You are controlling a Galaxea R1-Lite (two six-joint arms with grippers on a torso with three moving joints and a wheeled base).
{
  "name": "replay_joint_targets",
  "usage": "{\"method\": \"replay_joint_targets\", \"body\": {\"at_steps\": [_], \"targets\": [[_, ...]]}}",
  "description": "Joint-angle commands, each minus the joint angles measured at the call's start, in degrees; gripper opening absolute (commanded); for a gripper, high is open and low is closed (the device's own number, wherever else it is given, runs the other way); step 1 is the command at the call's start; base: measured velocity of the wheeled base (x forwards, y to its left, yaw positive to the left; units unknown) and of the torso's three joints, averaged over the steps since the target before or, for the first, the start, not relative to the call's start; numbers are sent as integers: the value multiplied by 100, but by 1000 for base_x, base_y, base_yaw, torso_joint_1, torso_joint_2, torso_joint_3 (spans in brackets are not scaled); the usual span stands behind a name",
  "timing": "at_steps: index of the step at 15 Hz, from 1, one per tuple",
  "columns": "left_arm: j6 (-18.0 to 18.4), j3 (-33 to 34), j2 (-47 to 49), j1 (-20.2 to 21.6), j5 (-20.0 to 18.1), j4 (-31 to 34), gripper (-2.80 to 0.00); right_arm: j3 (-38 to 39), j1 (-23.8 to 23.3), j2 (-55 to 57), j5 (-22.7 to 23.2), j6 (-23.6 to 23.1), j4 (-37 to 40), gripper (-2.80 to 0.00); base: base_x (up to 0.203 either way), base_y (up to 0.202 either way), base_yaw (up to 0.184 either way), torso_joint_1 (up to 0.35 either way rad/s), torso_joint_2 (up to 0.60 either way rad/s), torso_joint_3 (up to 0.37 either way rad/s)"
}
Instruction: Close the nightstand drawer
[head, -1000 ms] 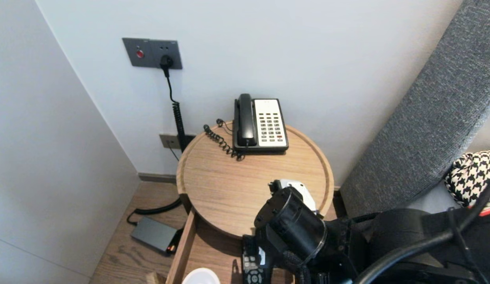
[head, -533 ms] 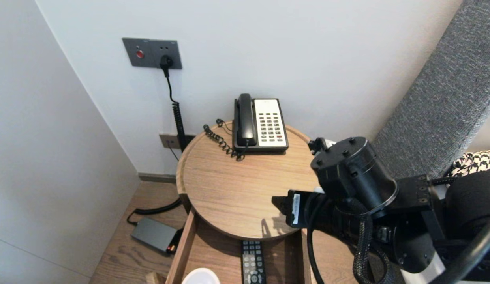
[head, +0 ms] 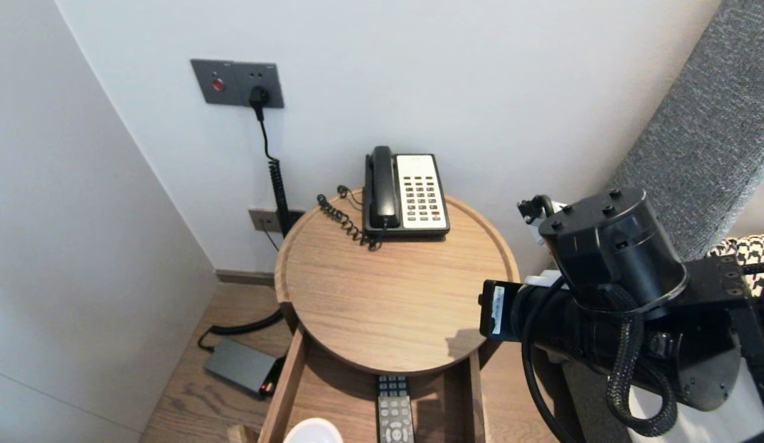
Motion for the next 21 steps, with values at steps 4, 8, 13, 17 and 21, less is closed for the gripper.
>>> {"method": "replay_joint_targets", "body": {"at_steps": [4, 8, 13, 17, 21], "targets": [[0, 53, -9, 2, 4, -3, -280, 35, 33, -55, -11, -14, 7, -280, 0, 0, 0, 0, 0, 0], [0, 53, -9, 0, 4, -3, -280, 143, 75, -39, 5, -494, 467, -280, 0, 0, 0, 0, 0, 0], [0, 53, -9, -1, 4, -3, -280, 174, -8, 14, 67, -1054, 966, -280, 0, 0, 0, 0, 0, 0], [0, 53, -9, 0, 4, -3, -280, 395, -226, 78, 75, -1413, 969, -280, 0, 0, 0, 0, 0, 0], [0, 53, -9, -6, 4, -3, -280, 501, -394, 226, 82, -1765, 1263, -280, 0, 0, 0, 0, 0, 0]]}}
